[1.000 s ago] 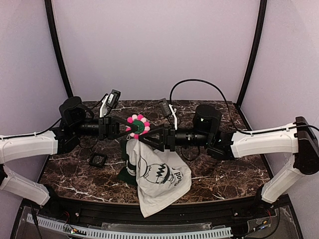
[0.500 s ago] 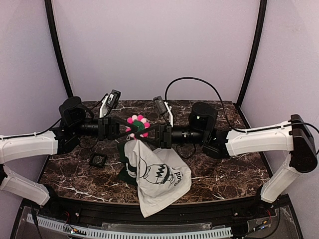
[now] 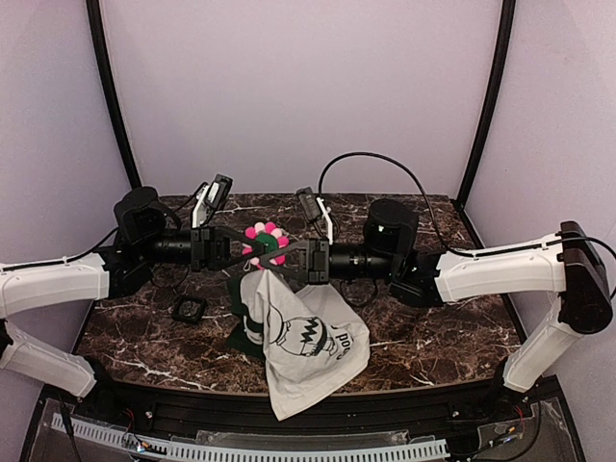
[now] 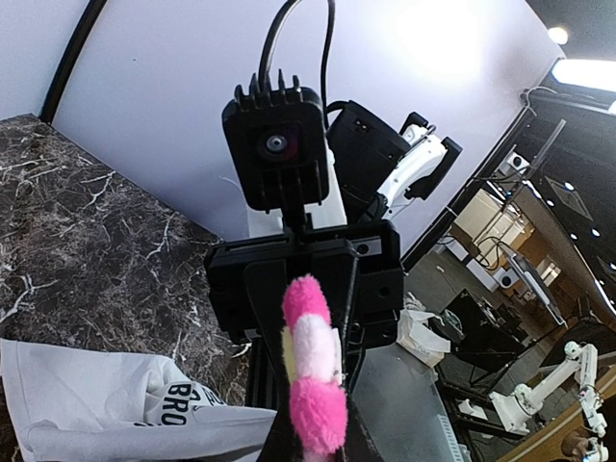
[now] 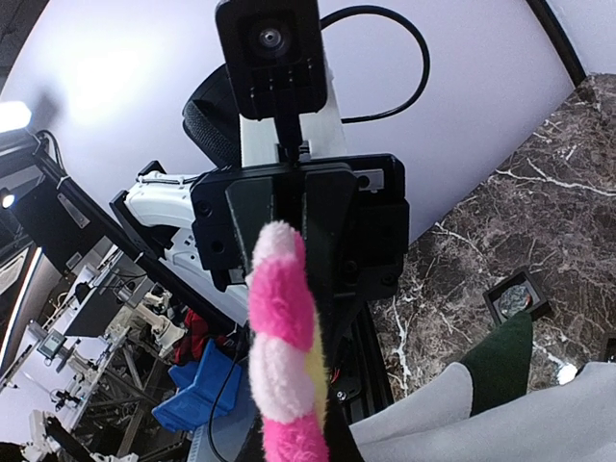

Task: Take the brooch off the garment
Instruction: Remove the brooch from the crumpled clothing.

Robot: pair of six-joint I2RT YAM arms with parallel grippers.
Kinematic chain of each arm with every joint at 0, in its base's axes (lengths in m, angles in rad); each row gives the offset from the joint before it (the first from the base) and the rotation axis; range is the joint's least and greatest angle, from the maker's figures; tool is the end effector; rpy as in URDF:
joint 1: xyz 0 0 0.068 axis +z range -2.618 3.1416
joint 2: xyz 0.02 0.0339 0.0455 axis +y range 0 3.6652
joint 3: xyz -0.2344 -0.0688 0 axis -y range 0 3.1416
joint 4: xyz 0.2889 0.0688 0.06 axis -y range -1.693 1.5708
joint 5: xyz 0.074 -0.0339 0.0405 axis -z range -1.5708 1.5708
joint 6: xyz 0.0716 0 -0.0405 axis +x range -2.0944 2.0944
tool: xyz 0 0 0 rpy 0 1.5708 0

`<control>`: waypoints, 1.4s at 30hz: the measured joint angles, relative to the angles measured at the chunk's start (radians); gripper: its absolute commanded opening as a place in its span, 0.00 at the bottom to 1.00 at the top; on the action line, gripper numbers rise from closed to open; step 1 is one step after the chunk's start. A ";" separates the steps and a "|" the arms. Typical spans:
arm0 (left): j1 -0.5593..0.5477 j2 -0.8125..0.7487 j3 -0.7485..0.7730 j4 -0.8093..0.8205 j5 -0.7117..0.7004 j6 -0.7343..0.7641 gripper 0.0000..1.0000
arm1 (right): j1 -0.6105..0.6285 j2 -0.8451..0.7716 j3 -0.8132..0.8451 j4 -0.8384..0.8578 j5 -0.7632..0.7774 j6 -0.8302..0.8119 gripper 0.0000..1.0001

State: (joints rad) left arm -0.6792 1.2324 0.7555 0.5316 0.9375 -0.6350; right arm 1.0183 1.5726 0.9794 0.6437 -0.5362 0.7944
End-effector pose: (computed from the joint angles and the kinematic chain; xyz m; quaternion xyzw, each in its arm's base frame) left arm 0.2303 -0.2601 0.2617 0.3415 0.6059 -0.6416 0.3232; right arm 0.1939 0.3843 0.2430 -0.2650 0.6388 0.6627 0.2872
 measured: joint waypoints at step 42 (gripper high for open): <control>-0.029 -0.109 -0.073 -0.206 -0.310 0.079 0.01 | -0.033 -0.142 -0.157 -0.085 0.383 0.304 0.00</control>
State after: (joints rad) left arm -0.7086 1.1229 0.6827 0.3260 0.6277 -0.5564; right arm 0.9855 1.4303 0.8223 0.5587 -0.1532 1.0985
